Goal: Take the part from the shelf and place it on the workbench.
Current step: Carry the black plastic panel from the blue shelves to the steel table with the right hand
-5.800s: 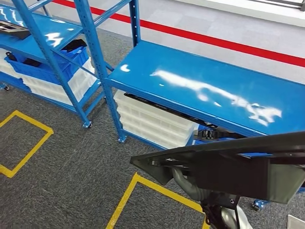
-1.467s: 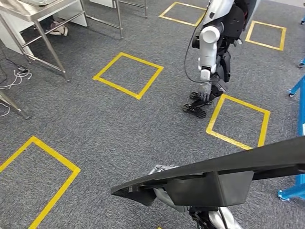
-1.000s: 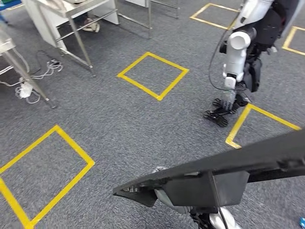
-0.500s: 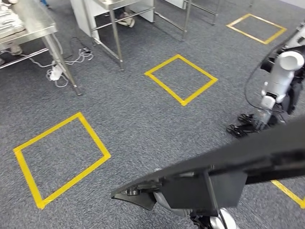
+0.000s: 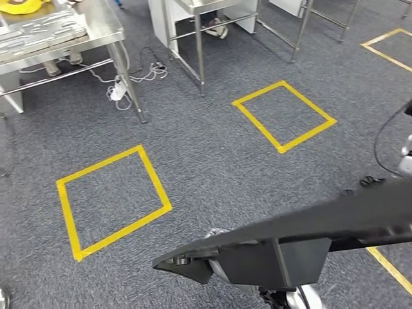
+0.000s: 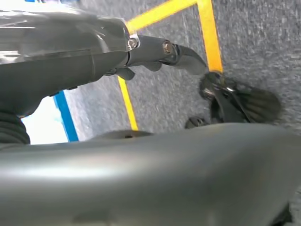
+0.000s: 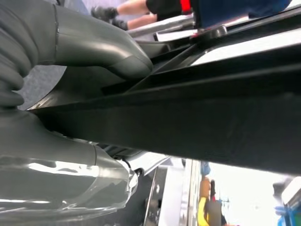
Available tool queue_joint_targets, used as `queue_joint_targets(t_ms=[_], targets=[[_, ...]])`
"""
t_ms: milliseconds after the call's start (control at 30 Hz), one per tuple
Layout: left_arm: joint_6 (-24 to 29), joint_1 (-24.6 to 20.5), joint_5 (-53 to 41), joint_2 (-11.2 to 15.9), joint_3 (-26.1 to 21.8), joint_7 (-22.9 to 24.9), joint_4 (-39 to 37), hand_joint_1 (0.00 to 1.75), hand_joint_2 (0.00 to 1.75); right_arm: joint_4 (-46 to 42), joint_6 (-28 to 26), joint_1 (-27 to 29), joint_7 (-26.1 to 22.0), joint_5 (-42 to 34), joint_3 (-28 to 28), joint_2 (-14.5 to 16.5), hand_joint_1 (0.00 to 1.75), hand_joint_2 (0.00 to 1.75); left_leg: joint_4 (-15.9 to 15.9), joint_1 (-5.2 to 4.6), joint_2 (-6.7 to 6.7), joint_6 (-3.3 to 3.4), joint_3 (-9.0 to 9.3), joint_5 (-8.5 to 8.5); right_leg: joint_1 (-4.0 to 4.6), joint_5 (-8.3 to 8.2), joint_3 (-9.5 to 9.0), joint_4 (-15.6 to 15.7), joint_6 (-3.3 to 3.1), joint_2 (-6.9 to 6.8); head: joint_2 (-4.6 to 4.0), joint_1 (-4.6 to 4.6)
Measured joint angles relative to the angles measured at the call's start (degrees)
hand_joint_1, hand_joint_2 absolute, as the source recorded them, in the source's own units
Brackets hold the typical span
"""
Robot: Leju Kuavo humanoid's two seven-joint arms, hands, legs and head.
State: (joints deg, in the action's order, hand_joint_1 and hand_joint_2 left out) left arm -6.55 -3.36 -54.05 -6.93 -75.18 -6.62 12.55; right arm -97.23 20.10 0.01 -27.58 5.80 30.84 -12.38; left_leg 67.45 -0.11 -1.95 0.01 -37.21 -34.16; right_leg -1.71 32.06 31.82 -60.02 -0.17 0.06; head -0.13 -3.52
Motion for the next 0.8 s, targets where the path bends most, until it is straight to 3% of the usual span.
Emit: queue_joint_targets(t_ms=[67, 100, 133, 167, 233, 300, 367, 400, 467, 533, 567, 600, 633, 667, 733, 800], targets=[[-0.1, -0.2, 0.2, -0.1, 0.0, -0.5, 0.0, 0.00, 1.75, 0.0, 0.1, -0.1, 0.1, -0.1, 0.0, 0.0, 1.75, 1.75, 7.0, 0.37, 1.09, -0.48, -3.75, -2.53, 0.02, 0.35, -0.22, 0.0, -0.14, -1.73, 0.00, 0.00], [-0.3, -0.2, 0.3, -0.1, -0.1, -0.8, 0.0, 0.00, 1.75, 0.0, 0.2, -0.1, 0.2, -0.1, 0.1, 0.0, 1.75, 1.75, 8.5, 0.52, 1.26, -0.61, -4.64, -2.45, 0.02, 0.56, -0.40, 0.0, -0.10, -2.53, 0.00, 0.00], [-0.4, -0.1, 0.5, -0.1, -0.1, -1.0, 0.0, 0.00, 1.75, 0.0, 0.3, -0.2, 0.3, -0.2, 0.1, 0.0, 1.75, 1.75, 7.6, 0.63, 1.46, -0.64, -4.35, -1.20, 0.01, 0.79, -0.70, 0.0, -0.04, -3.27, 0.00, 0.01], [-0.5, 0.0, 0.7, -0.1, -0.2, -1.2, 0.0, 0.00, 1.75, 0.0, 0.3, -0.4, 0.4, -0.2, 0.2, 0.0, 1.75, 1.75, 4.7, 0.67, 1.87, -0.56, -3.00, 0.87, 0.00, 1.07, -1.08, 0.0, 0.07, -3.97, 0.00, 0.01], [-0.7, -0.1, 0.9, -0.1, -0.4, -1.5, 0.0, 0.00, 1.75, 0.0, 0.4, -0.7, 0.7, -0.3, 0.2, 0.0, 1.75, 1.75, -2.7, 0.23, 4.35, -0.04, 0.49, 4.33, 0.11, 1.66, -1.84, 0.0, 0.48, -5.19, 0.00, -0.02], [-0.7, -0.3, 0.9, -0.1, -0.5, -1.6, 0.0, 0.00, 1.75, 0.0, 0.4, -1.0, 0.8, -0.3, 0.3, 0.0, 1.75, 1.75, -6.0, -0.44, 6.29, 0.70, 1.93, 4.93, 0.32, 2.07, -2.26, 0.2, 1.08, -6.28, 0.00, -0.03], [-0.7, -0.2, 0.9, -0.1, -0.5, -1.6, 0.0, 0.00, 1.75, 0.0, 0.5, -1.2, 0.8, -0.3, 0.4, 0.1, 1.75, 1.75, -6.5, -0.66, 5.52, 1.40, 2.03, 4.66, 0.41, 2.33, -2.86, 0.7, 1.72, -7.46, 0.00, -0.01], [-0.8, -0.1, 0.9, -0.1, -0.6, -1.6, 0.0, 0.00, 1.75, 0.0, 0.5, -1.3, 0.8, -0.4, 0.5, 0.1, 1.75, 1.75, -6.9, -0.54, 4.85, 1.75, 2.32, 4.72, 0.36, 2.69, -3.27, 0.7, 2.01, -7.14, 0.00, 0.01], [-0.8, -0.1, 0.9, -0.2, -0.6, -1.7, 0.0, 0.00, 1.75, 0.0, 0.6, -1.6, 0.7, -0.4, 0.6, 0.2, 1.75, 1.75, -7.6, -0.14, 3.61, 2.50, 3.03, 4.89, 0.26, 4.64, -2.63, -2.0, 2.28, -4.30, 0.00, 0.08], [-0.8, -0.3, 1.0, -0.3, -0.7, -1.8, 0.0, 0.00, 1.75, 0.1, 0.7, -1.6, 0.7, -0.4, 0.6, 0.1, 1.75, 1.75, -7.8, -0.04, 2.21, 2.93, 3.27, 4.83, 0.26, 7.83, 1.00, -9.0, 2.20, -1.18, 0.00, 0.13], [-0.9, -0.4, 1.0, -0.3, -0.7, -1.9, 0.0, 0.00, 1.75, 0.2, 0.8, -1.5, 0.8, -0.4, 0.6, 0.1, 1.75, 1.75, -7.8, -0.06, 1.38, 3.03, 3.33, 4.77, 0.32, 8.82, 3.16, -12.4, 2.19, -0.64, 0.00, 0.14], [-1.0, -0.5, 1.0, -0.4, -0.7, -1.9, 0.0, 0.00, 1.75, 0.3, 0.8, -1.4, 0.8, -0.4, 0.6, 0.1, 1.75, 1.75, -7.8, -0.09, 0.52, 3.09, 3.44, 4.69, 0.37, 8.74, 4.74, -14.5, 2.19, -0.42, 0.00, 0.14], [-1.0, -0.4, 1.0, -0.4, -0.7, -2.0, 0.0, 0.00, 1.75, 0.4, 0.8, -1.4, 0.8, -0.5, 0.7, 0.1, 1.75, 1.75, -7.7, -0.10, -0.34, 3.08, 3.62, 4.60, 0.42, 7.43, 5.35, -14.3, 2.16, -0.31, 0.00, 0.14], [-1.1, -0.4, 1.0, -0.4, -0.8, -2.1, 0.0, 0.00, 1.75, 0.4, 0.8, -1.4, 0.8, -0.5, 0.7, 0.1, 1.75, 1.75, -7.7, -0.10, -1.18, 3.02, 3.88, 4.47, 0.42, 5.10, 4.90, -12.0, 2.10, -0.10, 0.00, 0.14], [-1.1, -0.4, 1.0, -0.4, -0.8, -2.2, 0.0, 0.00, 1.75, 0.5, 0.8, -1.4, 0.8, -0.5, 0.7, 0.1, 1.75, 1.75, -7.6, -0.18, -2.73, 2.70, 4.37, 4.07, 0.34, 0.40, 2.52, -4.7, 1.89, 1.66, 0.00, 0.12], [-1.2, -0.5, 1.0, -0.4, -0.8, -2.3, 0.0, 0.00, 1.75, 0.6, 0.8, -1.4, 0.7, -0.6, 0.7, 0.1, 1.75, 1.75, -7.5, -0.16, -4.05, 2.20, 4.41, 3.77, 0.31, -1.09, 0.90, -0.5, 1.67, 3.34, 0.00, 0.08]])
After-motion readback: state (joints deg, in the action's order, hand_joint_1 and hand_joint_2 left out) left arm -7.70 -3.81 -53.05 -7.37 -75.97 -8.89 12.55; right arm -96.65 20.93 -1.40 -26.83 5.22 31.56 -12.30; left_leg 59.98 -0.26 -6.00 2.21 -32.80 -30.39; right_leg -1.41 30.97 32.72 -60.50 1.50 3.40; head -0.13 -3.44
